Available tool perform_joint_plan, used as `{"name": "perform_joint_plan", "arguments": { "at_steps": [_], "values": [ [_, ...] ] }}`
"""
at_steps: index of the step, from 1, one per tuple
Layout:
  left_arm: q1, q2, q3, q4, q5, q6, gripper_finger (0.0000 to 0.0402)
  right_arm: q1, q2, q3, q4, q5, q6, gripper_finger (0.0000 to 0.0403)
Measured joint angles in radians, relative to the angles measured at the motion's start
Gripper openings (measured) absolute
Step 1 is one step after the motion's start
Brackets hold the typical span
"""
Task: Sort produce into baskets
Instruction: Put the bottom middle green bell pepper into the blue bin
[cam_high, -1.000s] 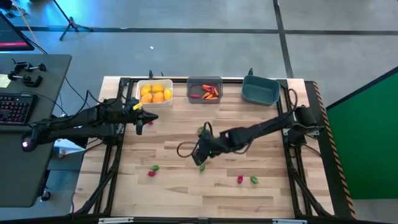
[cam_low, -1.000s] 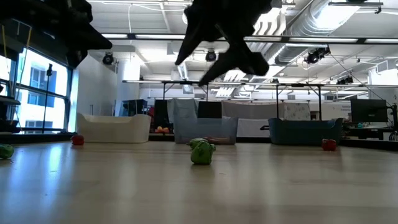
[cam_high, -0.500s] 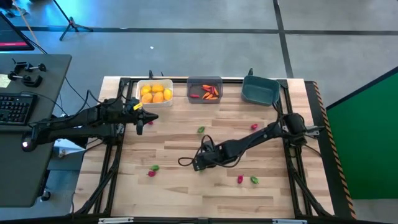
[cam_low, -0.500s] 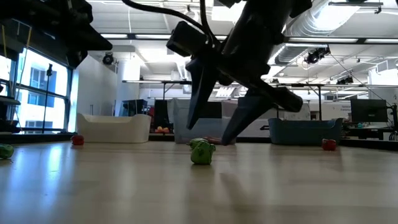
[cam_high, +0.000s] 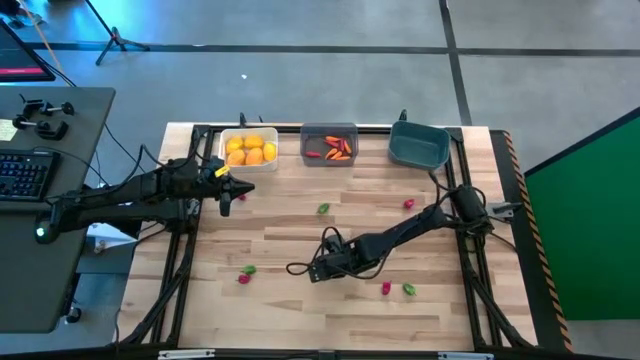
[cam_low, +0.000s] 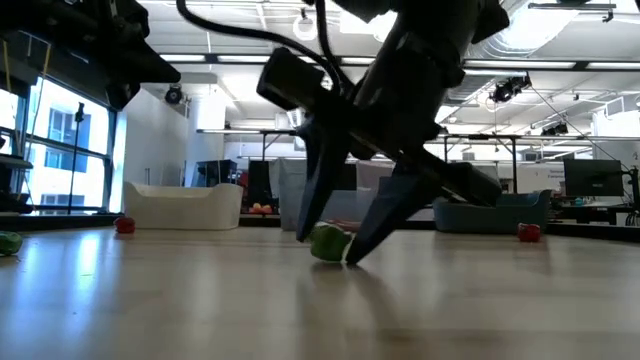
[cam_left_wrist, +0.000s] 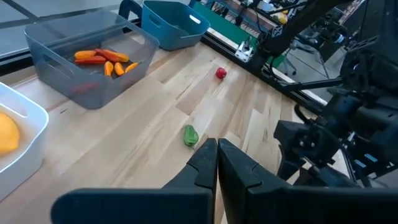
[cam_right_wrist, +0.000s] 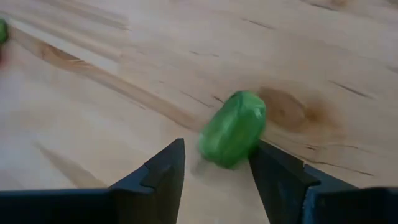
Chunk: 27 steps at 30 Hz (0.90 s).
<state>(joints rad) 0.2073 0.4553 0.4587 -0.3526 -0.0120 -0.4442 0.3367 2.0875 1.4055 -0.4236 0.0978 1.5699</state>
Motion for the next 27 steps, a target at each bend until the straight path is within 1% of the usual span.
{"name": "perform_joint_plan", "arguments": {
  "at_steps": [2, 4, 8, 10, 11, 12, 16, 19, 23, 27],
  "values": [
    [0.000, 0.000, 0.000, 0.001, 0.000, 0.000, 0.0000, -0.001, 0.000, 0.000, -0.006, 0.000, -0.018, 0.0161],
    [0.000, 0.000, 0.000, 0.001, -0.001, 0.001, 0.0000, -0.007, -0.005, 0.001, -0.015, -0.010, -0.049, 0.0137],
    [0.000, 0.000, 0.000, 0.006, -0.016, 0.001, 0.0000, -0.032, -0.043, 0.001, -0.048, -0.026, -0.107, 0.0062],
    [0.001, 0.000, 0.000, 0.007, -0.028, 0.002, 0.0000, -0.051, -0.077, 0.001, -0.088, -0.010, -0.140, 0.0022],
    [0.001, 0.000, 0.000, 0.007, -0.035, 0.003, 0.0000, -0.062, -0.099, 0.001, -0.115, 0.003, -0.164, 0.0012],
    [0.001, 0.000, 0.000, 0.007, -0.043, 0.003, 0.0000, -0.079, -0.123, 0.001, -0.148, 0.014, -0.188, 0.0009],
    [0.001, 0.000, 0.000, 0.006, -0.053, 0.003, 0.0000, -0.178, -0.231, 0.001, -0.313, 0.044, -0.303, 0.0019],
    [0.001, 0.009, 0.000, 0.006, -0.054, 0.003, 0.0000, -0.286, -0.323, 0.001, -0.457, 0.070, -0.424, 0.0007],
    [0.000, 0.030, 0.000, 0.006, -0.047, 0.016, 0.0000, -0.488, -0.429, 0.002, -0.625, 0.114, -0.632, 0.0004],
    [-0.002, 0.054, 0.000, 0.008, -0.029, 0.057, 0.0000, -0.731, -0.507, 0.002, -0.687, 0.117, -0.870, 0.0001]
  ]
}}
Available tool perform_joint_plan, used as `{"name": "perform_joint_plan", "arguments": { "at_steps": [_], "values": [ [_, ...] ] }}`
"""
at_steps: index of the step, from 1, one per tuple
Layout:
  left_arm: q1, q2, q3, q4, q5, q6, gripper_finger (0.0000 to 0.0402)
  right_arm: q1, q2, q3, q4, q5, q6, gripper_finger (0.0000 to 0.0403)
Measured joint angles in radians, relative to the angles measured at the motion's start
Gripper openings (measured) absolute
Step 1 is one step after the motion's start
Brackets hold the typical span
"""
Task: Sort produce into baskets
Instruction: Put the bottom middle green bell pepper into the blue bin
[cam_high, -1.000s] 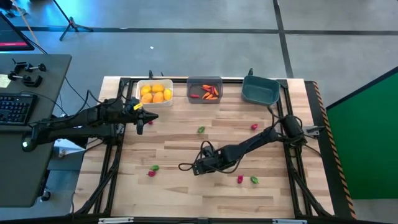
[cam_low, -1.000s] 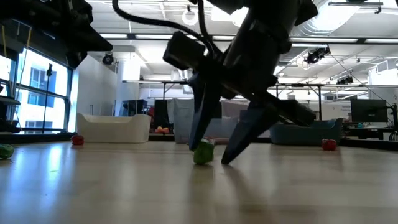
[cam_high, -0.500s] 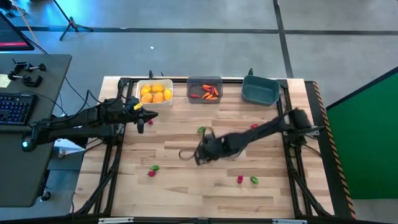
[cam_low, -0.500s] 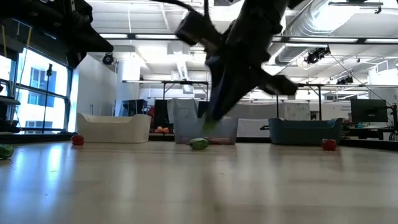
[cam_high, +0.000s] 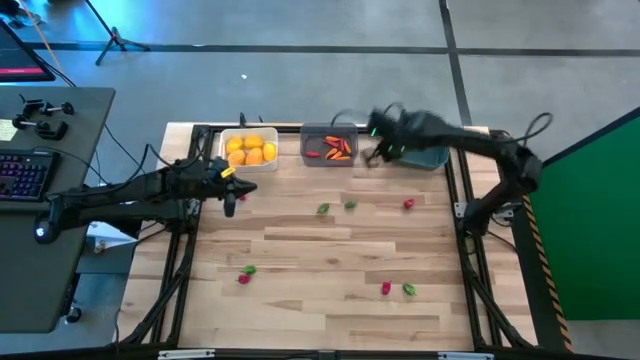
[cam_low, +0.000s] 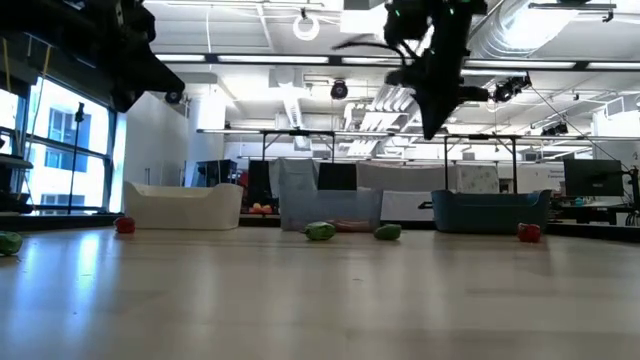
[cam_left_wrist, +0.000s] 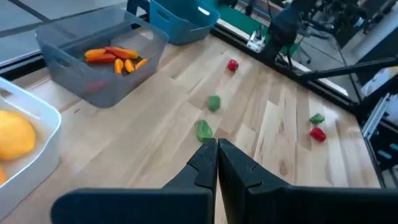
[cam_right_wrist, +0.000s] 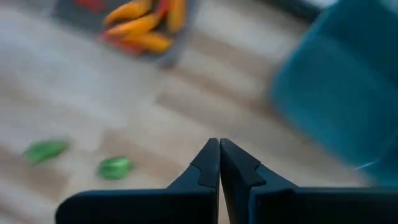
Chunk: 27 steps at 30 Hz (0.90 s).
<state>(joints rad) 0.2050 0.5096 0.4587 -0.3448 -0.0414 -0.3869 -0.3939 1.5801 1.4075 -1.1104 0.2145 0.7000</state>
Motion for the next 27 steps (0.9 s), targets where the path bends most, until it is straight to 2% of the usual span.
{"name": "perform_joint_plan", "arguments": {
  "at_steps": [3, 6, 10, 16, 22, 27],
  "values": [
    [-0.007, 0.017, 0.000, 0.003, 0.000, 0.022, 0.0000, -0.147, -0.016, 0.000, 0.009, -0.086, -0.189, 0.0003],
    [-0.019, 0.033, 0.000, 0.007, -0.007, 0.023, 0.0000, -0.179, -0.017, 0.000, 0.018, -0.201, -0.375, 0.0011],
    [-0.030, 0.058, 0.000, 0.005, -0.042, 0.023, 0.0000, -0.111, -0.017, -0.033, 0.049, -0.281, -0.532, 0.0044],
    [-0.031, 0.098, 0.000, 0.006, -0.070, 0.007, 0.0000, 0.075, -0.016, -0.162, 0.204, -0.390, -0.753, 0.0132],
    [-0.031, 0.121, 0.000, 0.006, -0.056, 0.022, 0.0000, 0.155, -0.015, -0.299, 0.455, -0.348, -0.854, 0.0203],
    [-0.031, 0.121, 0.000, 0.006, -0.041, 0.022, 0.0000, 0.143, -0.007, -0.389, 0.632, -0.343, -0.936, 0.0215]
  ]
}}
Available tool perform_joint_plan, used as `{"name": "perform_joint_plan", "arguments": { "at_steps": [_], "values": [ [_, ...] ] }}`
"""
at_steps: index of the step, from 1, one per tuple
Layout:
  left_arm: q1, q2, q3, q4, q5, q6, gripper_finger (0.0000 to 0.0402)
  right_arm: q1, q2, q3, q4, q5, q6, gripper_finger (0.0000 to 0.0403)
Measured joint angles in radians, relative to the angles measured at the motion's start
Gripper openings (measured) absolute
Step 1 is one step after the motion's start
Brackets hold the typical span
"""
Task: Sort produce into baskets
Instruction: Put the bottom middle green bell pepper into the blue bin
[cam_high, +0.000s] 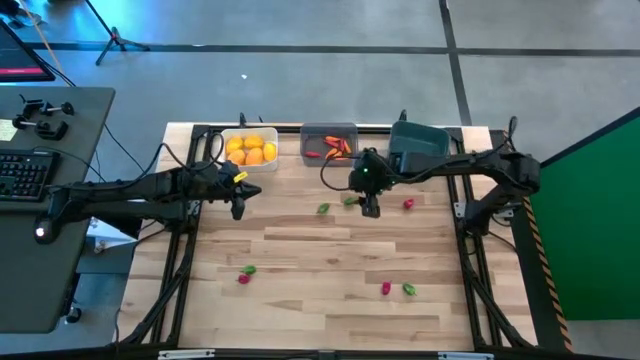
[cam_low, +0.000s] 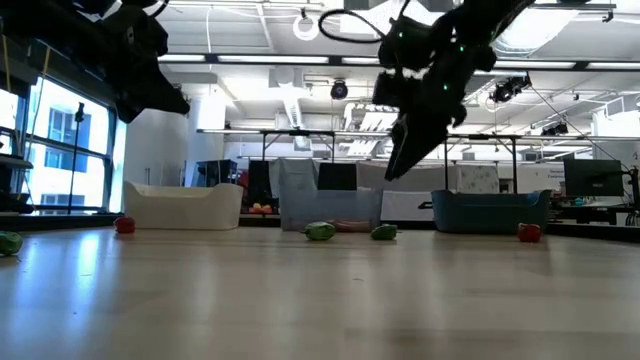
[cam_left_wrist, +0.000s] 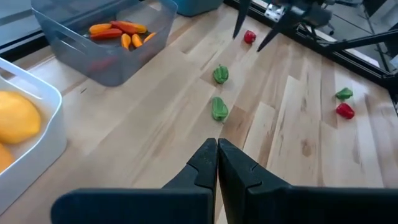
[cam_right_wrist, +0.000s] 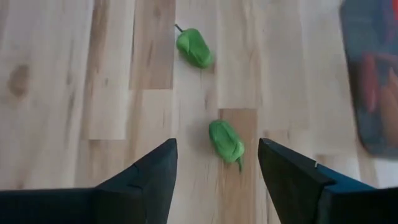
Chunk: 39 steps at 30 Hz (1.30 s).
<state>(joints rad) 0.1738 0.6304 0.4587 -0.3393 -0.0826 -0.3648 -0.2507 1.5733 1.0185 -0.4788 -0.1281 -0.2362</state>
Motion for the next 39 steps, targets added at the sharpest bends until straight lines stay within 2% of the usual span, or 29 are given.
{"name": "perform_joint_plan", "arguments": {
  "at_steps": [4, 11, 19, 24, 32, 35, 39],
  "values": [
    [0.000, 0.000, 0.000, 0.000, 0.001, 0.000, 0.0000, -0.015, 0.072, -0.017, 0.042, -0.022, -0.066, 0.0216],
    [0.000, 0.000, 0.000, -0.008, 0.002, -0.013, 0.0000, -0.042, 0.224, 0.063, 0.050, -0.022, -0.129, 0.0216],
    [0.000, 0.000, 0.000, -0.010, 0.011, -0.044, 0.0000, -0.057, 0.260, 0.059, 0.032, -0.093, -0.147, 0.0211],
    [0.000, 0.000, 0.000, -0.030, 0.011, -0.034, 0.0000, -0.057, 0.260, 0.051, 0.023, -0.104, -0.139, 0.0161],
    [0.000, 0.000, 0.000, -0.047, 0.002, -0.024, 0.0000, -0.065, 0.246, 0.086, -0.006, -0.104, -0.048, 0.0015],
    [0.000, 0.000, 0.000, -0.046, -0.005, -0.015, 0.0000, -0.078, 0.211, 0.134, -0.062, -0.079, -0.001, 0.0017],
    [0.000, 0.000, 0.000, -0.046, -0.005, -0.047, 0.0000, -0.129, 0.170, 0.237, -0.242, 0.084, 0.135, 0.0027]
  ]
}}
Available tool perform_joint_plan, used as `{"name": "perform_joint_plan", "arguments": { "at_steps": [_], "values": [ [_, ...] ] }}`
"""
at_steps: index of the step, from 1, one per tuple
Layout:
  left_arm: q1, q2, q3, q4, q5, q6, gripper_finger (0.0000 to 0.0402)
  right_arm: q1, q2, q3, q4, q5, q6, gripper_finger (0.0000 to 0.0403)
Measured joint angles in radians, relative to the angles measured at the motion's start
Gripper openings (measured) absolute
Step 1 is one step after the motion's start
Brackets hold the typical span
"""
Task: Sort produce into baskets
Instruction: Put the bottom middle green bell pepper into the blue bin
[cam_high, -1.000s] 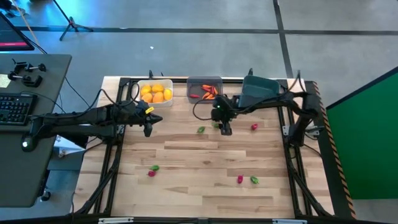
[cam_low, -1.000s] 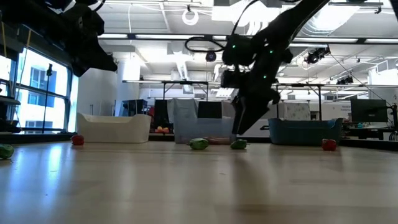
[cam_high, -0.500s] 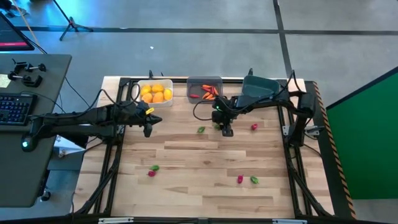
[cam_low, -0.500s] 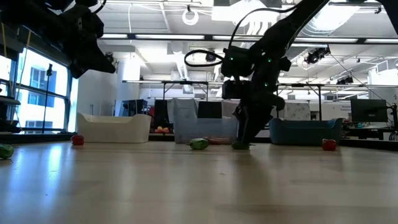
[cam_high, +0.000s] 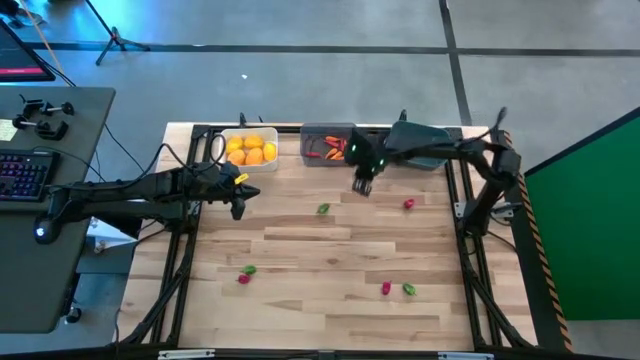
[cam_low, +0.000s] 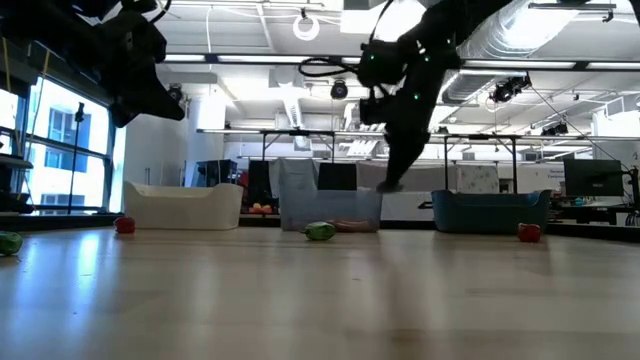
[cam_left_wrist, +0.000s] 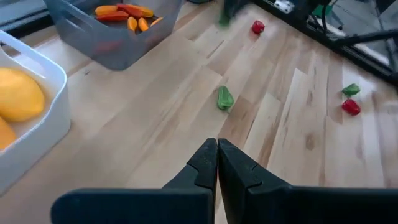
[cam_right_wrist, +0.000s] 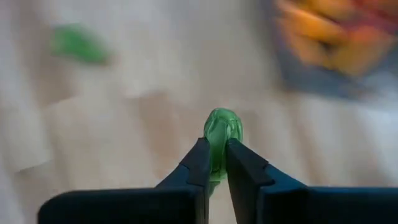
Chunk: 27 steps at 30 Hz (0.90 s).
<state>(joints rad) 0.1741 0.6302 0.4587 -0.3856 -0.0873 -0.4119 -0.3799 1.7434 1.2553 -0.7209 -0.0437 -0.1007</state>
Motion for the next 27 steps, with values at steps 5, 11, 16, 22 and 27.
{"name": "perform_joint_plan", "arguments": {
  "at_steps": [5, 11, 16, 22, 27],
  "values": [
    [0.000, 0.000, 0.000, 0.001, 0.001, -0.047, 0.0000, -0.146, -0.019, 0.142, -0.258, 0.178, 0.195, 0.0011],
    [-0.001, 0.000, 0.000, 0.005, 0.001, -0.014, 0.0000, -0.334, -0.040, 0.153, -0.352, 0.280, 0.347, 0.0005],
    [-0.006, 0.000, 0.000, 0.007, -0.001, -0.013, 0.0000, -0.449, -0.042, 0.023, -0.225, 0.229, 0.346, 0.0003],
    [-0.028, 0.000, 0.003, -0.022, 0.008, -0.051, 0.0000, -0.525, -0.042, -0.100, -0.052, 0.182, 0.351, 0.0011],
    [-0.008, 0.021, 0.052, -0.146, -0.007, -0.150, 0.0000, -0.554, -0.042, -0.092, -0.083, 0.171, 0.336, 0.0078]
  ]
}}
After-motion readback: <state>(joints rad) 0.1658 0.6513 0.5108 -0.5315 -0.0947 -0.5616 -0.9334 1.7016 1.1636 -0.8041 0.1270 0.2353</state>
